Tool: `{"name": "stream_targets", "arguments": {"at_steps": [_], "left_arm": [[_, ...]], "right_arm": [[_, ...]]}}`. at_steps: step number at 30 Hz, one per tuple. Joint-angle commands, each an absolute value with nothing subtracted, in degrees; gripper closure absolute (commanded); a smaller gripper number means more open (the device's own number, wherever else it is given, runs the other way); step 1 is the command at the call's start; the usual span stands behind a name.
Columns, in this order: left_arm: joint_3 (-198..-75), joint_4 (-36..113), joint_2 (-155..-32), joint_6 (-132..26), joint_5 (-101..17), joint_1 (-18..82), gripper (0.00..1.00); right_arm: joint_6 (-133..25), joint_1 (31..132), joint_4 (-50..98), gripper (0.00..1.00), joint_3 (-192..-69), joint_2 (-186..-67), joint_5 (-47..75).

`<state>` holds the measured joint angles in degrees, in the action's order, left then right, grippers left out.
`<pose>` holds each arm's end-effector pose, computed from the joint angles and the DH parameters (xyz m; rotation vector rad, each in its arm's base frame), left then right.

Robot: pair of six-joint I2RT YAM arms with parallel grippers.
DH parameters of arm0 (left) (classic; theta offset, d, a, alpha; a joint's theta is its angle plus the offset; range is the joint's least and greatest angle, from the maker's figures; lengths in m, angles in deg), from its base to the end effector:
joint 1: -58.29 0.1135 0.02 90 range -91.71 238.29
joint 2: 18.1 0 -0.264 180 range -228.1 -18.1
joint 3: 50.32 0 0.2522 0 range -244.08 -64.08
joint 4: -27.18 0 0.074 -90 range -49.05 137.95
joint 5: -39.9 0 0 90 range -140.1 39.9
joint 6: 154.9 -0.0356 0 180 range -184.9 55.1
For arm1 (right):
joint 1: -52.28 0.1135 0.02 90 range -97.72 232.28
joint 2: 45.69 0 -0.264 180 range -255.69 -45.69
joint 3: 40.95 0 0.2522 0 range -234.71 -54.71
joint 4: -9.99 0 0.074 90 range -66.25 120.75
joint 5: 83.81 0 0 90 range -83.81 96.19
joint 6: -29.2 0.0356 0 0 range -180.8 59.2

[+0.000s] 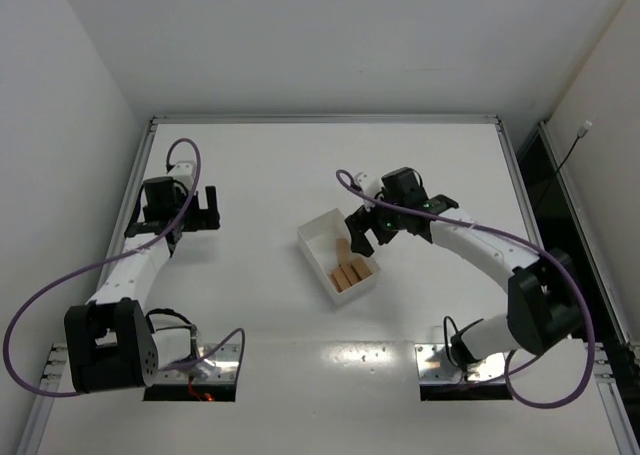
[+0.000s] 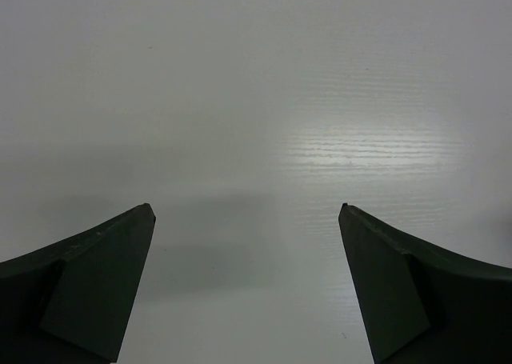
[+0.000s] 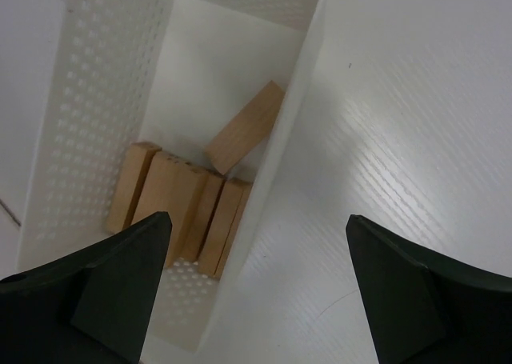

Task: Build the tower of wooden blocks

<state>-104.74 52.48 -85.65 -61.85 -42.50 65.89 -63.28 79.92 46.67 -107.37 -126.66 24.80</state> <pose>0.2488 0.0285 0.2323 -0.1360 2.2325 -0.1055 0.2518 0.1447 0.2269 -0.7849 2.3651 0.5885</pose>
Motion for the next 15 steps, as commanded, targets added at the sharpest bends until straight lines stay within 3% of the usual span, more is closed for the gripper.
{"name": "stream_targets", "arguments": {"at_steps": [1,3,12,14,15], "left_arm": [[-106.8,51.4,-85.9,-61.8,-44.0,66.6,0.01],[-106.8,51.4,-86.4,-61.8,-44.6,66.6,0.01],[-107.3,51.4,-89.4,-61.8,-45.9,66.6,0.01],[-107.3,50.8,-90.0,-61.8,-46.4,66.6,0.01],[-107.3,50.8,-90.0,-61.8,-46.4,66.6,0.01]], "right_arm": [[-61.5,80.8,44.8,0.12,-109.6,-129.4,19.1],[-60.1,80.8,44.2,0.12,-110.2,-132.3,18.6],[-56.9,82.6,44.8,0.4,-114.5,-141.3,16.8],[-56.9,84.2,44.8,0.52,-114.5,-141.3,16.3],[-56.4,84.2,44.2,0.63,-114.5,-141.3,15.3]]}}
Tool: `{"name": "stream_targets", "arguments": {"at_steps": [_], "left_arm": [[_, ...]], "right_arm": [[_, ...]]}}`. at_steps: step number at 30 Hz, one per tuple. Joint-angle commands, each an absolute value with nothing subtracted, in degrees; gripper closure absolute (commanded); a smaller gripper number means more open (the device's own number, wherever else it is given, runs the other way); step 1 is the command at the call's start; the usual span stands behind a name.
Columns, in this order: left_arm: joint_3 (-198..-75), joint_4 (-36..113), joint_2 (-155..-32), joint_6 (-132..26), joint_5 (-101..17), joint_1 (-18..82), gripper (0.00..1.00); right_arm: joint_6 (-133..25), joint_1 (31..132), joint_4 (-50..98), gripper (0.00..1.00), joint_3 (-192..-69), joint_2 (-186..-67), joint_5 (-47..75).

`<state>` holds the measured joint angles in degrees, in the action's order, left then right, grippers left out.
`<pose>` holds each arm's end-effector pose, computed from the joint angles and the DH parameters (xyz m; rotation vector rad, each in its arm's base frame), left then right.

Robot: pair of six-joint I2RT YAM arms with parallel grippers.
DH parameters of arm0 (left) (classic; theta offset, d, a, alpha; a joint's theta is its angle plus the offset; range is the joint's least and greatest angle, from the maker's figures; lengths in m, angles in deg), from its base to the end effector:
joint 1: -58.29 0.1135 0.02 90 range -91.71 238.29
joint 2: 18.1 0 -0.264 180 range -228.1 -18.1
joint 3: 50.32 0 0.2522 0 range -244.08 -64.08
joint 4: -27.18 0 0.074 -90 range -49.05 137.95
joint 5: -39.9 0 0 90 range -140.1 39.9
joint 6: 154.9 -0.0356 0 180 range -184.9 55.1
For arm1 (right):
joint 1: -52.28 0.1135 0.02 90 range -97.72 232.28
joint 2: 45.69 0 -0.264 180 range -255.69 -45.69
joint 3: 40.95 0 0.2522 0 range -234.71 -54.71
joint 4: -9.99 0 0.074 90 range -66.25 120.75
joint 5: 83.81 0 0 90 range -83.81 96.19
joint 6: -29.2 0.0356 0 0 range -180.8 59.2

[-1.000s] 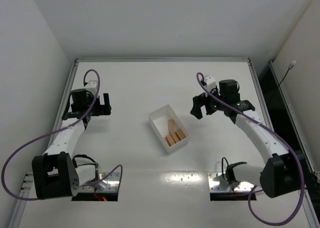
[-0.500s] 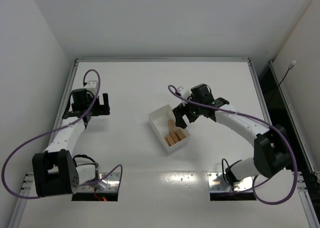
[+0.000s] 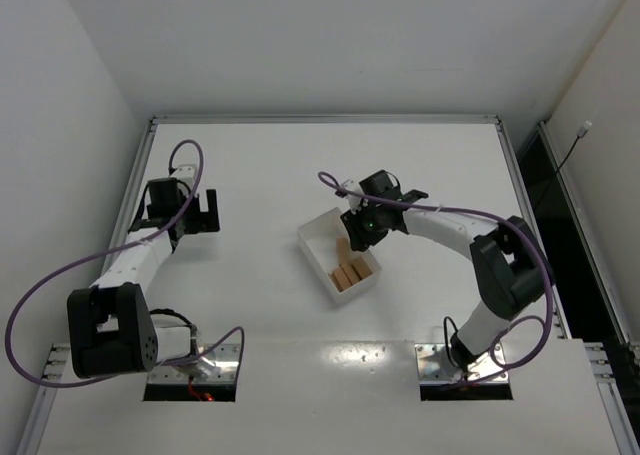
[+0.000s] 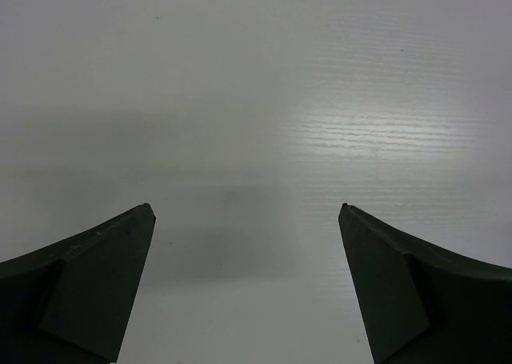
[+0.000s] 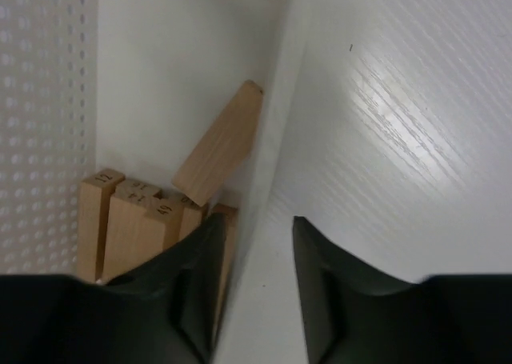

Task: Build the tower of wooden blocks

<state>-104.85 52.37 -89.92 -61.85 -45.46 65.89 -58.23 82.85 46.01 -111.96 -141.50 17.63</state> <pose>0.2573 0.0314 0.2154 -0.1733 2.3033 -0.0531 0.2795 0.1733 0.1753 -0.7144 2.5772 0.4551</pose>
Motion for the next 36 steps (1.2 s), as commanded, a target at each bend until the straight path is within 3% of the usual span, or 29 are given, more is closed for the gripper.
{"name": "stream_targets", "arguments": {"at_steps": [1,5,12,20,21,24,29,31,36], "left_arm": [[-107.3,50.8,-90.6,-61.8,-46.4,66.6,0.01],[-107.3,50.8,-90.6,-61.2,-46.4,66.6,0.01],[-107.8,50.8,-90.6,-57.7,-50.0,66.6,0.01],[-112.2,58.2,-90.6,-60.6,-52.1,66.6,0.01],[-112.2,58.2,-90.6,-60.6,-53.1,66.6,0.01],[-113.2,59.4,-89.0,-59.8,-55.7,66.6,0.01],[-113.8,61.5,-88.0,-59.1,-59.5,66.6,0.01],[-114.3,62.0,-87.4,-59.6,-60.0,66.6,0.01],[-113.3,62.0,-86.3,-60.2,-60.7,66.6,0.01]], "right_arm": [[-56.4,85.0,44.2,0.69,-114.5,-141.3,13.9],[-56.4,86.1,44.2,1.0,-113.9,-141.3,10.6],[-55.9,88.0,42.4,1.0,-112.2,-133.7,-3.4],[-67.9,97.8,24.3,1.0,-108.2,-128.0,-41.7],[-71.1,99.2,21.4,1.0,-107.1,-128.0,-41.8],[-90.3,105.1,1.2,1.0,-100.9,-129.1,-51.1],[-121.0,110.8,-32.7,1.0,-95.7,-137.0,-55.4],[-135.8,112.5,-51.5,1.0,-94.4,-143.6,-56.7],[-157.6,113.6,-80.2,1.0,-95.0,-156.1,-54.4]]}}
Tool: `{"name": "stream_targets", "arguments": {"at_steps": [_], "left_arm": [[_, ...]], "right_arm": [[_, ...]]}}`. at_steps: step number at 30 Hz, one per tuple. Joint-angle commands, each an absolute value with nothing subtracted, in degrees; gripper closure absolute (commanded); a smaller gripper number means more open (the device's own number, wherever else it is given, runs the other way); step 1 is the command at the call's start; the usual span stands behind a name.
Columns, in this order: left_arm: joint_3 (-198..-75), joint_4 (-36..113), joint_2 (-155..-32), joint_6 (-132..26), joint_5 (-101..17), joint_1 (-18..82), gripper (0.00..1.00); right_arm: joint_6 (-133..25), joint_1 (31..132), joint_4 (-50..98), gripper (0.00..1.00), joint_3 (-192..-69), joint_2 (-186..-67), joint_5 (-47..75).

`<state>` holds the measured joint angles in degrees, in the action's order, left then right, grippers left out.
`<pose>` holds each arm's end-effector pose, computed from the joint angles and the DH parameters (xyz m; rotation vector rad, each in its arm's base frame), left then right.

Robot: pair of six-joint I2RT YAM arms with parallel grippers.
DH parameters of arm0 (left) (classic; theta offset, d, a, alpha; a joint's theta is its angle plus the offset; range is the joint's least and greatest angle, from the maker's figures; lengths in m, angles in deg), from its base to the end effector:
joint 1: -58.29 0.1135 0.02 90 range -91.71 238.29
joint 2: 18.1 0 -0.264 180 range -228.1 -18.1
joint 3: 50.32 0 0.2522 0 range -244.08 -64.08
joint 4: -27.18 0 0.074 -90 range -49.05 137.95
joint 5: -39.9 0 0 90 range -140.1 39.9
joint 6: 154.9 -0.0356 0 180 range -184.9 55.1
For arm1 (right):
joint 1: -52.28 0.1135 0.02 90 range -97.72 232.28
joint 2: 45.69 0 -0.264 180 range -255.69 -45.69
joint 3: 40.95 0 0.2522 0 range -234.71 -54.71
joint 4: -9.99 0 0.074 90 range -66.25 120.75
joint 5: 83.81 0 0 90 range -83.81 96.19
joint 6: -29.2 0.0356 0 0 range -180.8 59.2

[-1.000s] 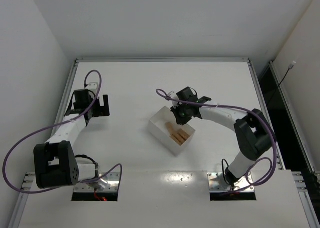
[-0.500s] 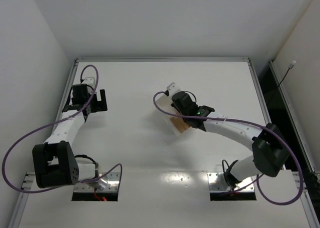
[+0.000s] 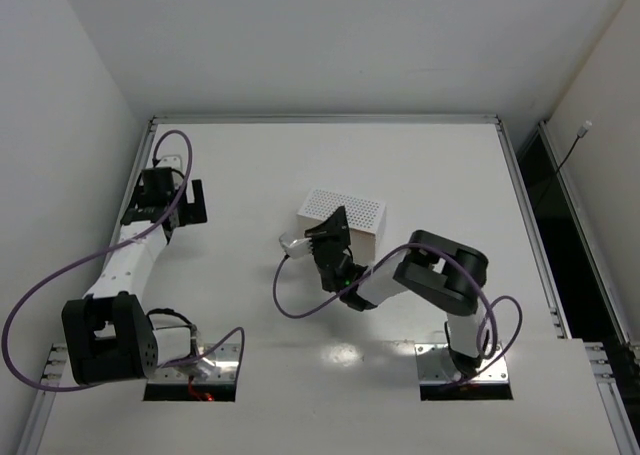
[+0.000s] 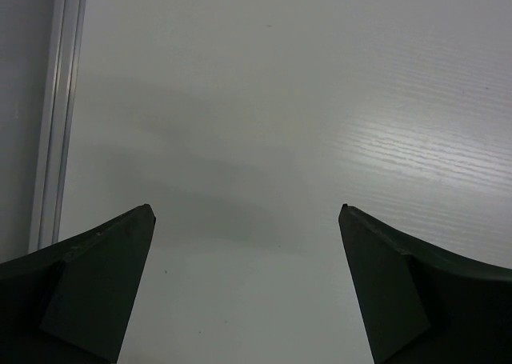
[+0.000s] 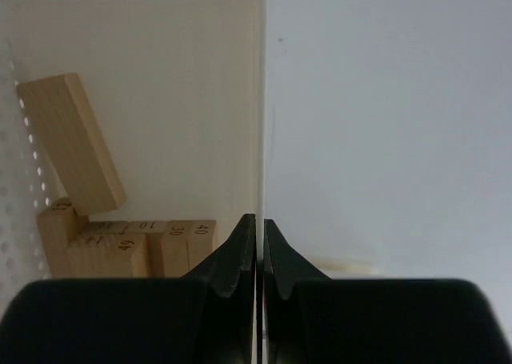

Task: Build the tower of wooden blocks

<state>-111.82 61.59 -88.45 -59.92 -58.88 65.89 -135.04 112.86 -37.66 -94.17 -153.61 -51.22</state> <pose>0.2569 0.0398 0.2485 -0.3310 2.2997 0.2012 0.1929 0.2809 0.1474 -1.1548 1.3015 -1.0162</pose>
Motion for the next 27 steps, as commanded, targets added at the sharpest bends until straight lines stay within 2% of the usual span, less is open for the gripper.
{"name": "stream_targets", "arguments": {"at_steps": [1,6,14,18,27], "left_arm": [[-113.3,62.0,-86.3,-60.2,-60.7,66.6,0.01],[-112.8,62.0,-86.3,-59.5,-61.3,66.6,0.01],[-112.2,61.3,-86.3,-59.0,-61.8,66.6,0.01],[-113.3,61.3,-86.8,-59.0,-61.8,66.6,0.01],[-113.3,61.9,-86.8,-59.5,-61.8,66.6,0.01]], "right_arm": [[-159.0,113.6,-80.2,1.0,-95.7,-157.2,-54.4],[-163.3,112.4,-80.2,1.0,-96.8,-158.5,-51.2],[-172.9,108.0,-80.2,1.0,-106.5,-162.8,-42.9],[-177.0,108.0,-80.2,1.0,-105.8,-164.8,-37.3],[-178.1,109.1,-80.2,1.0,-102.0,-164.8,-36.8]]}}
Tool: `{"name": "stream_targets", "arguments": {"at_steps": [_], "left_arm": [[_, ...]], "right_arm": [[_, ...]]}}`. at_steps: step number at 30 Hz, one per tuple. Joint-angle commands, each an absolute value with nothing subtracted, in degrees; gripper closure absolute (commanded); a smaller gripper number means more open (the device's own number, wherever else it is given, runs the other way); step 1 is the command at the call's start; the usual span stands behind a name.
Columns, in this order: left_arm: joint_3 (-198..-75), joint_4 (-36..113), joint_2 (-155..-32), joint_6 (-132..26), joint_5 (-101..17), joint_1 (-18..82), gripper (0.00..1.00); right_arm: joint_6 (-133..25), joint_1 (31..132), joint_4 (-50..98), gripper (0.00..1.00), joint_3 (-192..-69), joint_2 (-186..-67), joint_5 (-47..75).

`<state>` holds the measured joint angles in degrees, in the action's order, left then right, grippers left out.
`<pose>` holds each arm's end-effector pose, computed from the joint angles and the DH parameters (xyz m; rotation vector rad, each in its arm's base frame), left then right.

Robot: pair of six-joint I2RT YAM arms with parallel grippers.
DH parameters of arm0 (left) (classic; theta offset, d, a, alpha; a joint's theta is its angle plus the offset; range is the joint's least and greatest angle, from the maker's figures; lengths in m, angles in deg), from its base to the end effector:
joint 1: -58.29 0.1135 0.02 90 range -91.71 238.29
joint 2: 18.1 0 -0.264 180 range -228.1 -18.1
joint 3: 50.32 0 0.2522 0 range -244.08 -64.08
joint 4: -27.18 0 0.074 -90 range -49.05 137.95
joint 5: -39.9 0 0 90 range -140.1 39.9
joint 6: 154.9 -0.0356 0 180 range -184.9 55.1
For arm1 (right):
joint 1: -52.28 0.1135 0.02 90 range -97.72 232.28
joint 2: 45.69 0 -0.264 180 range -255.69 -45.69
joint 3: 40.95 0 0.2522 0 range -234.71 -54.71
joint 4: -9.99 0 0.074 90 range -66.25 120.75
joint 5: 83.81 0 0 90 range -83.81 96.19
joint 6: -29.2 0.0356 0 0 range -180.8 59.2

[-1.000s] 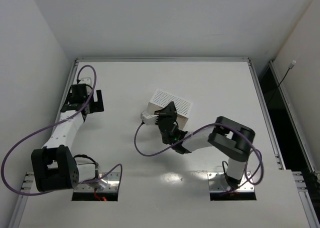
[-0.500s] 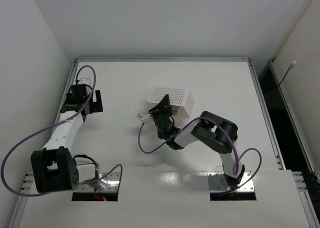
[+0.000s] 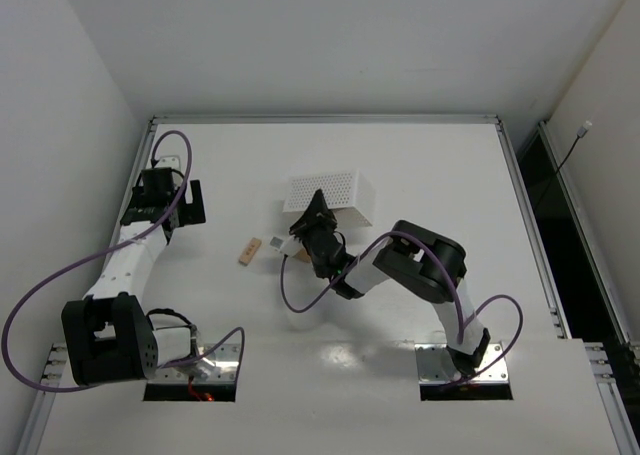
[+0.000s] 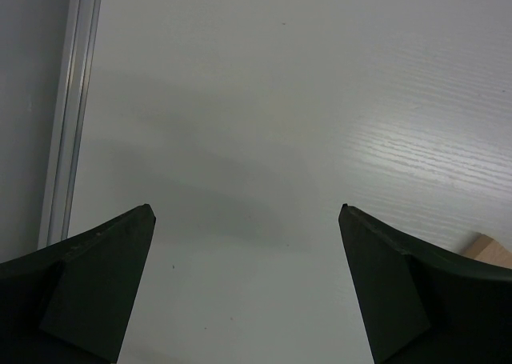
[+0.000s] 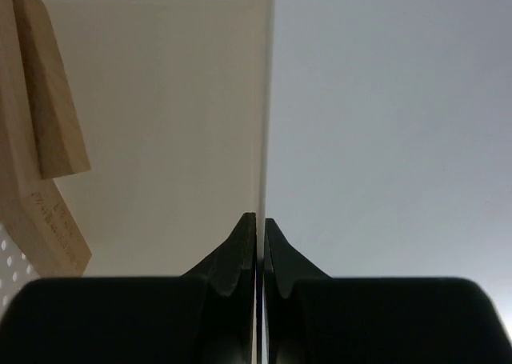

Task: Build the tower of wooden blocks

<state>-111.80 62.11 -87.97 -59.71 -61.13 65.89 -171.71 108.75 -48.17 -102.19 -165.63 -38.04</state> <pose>0.2547 0.0409 0.2498 -0.3545 2.2950 0.2450 0.2319 0.3050 0.1258 -1.5403 0.8272 -1.3210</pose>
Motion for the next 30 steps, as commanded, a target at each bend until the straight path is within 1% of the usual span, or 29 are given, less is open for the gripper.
{"name": "stream_targets", "arguments": {"at_steps": [1,11,12,14,15,17,20,24,27,28,29,30], "left_arm": [[-113.3,61.9,-86.8,-59.5,-61.8,66.6,0.01],[-113.8,61.9,-87.4,-58.9,-61.8,66.6,0.01],[-113.8,61.9,-87.4,-58.9,-61.8,66.6,0.01],[-113.8,61.9,-87.4,-58.9,-61.8,66.6,0.01],[-113.8,61.9,-87.4,-58.9,-61.8,66.6,0.01],[-115.0,63.1,-87.4,-58.9,-61.8,66.6,0.01],[-115.1,63.1,-86.1,-58.9,-61.8,66.6,0.01],[-115.1,62.6,-86.1,-58.4,-60.6,66.6,0.01],[-117.0,63.5,-86.7,-58.4,-61.5,66.6,0.01],[-117.0,64.2,-86.7,-58.4,-62.2,66.6,0.01],[-117.0,64.2,-86.7,-58.9,-62.2,66.6,0.01],[-117.0,64.2,-86.7,-58.9,-62.2,66.6,0.01]], "right_arm": [[-178.1,109.1,-80.2,1.0,-102.5,-164.0,-38.6],[-177.6,108.6,-80.2,1.0,-101.7,-161.7,-41.6],[-177.6,107.9,-80.2,1.0,-102.4,-161.7,-40.1],[-177.6,107.9,-80.2,1.0,-105.6,-161.8,-41.8],[-178.1,106.6,-80.2,1.0,-103.6,-160.7,-38.8],[-177.3,105.9,-80.2,1.0,-104.6,-159.5,-41.7],[-176.6,105.4,-80.2,1.0,-102.6,-157.6,-40.6],[-178.0,106.2,-80.2,1.0,-110.2,-163.8,-41.7],[-178.0,109.0,-80.2,1.0,-107.6,-158.4,-42.5],[-177.3,109.0,-80.2,1.0,-105.0,-156.9,-42.5],[-176.6,109.0,-79.7,1.0,-104.2,-156.1,-40.9],[-176.6,108.2,-79.7,1.0,-104.2,-158.4,-40.9]]}}
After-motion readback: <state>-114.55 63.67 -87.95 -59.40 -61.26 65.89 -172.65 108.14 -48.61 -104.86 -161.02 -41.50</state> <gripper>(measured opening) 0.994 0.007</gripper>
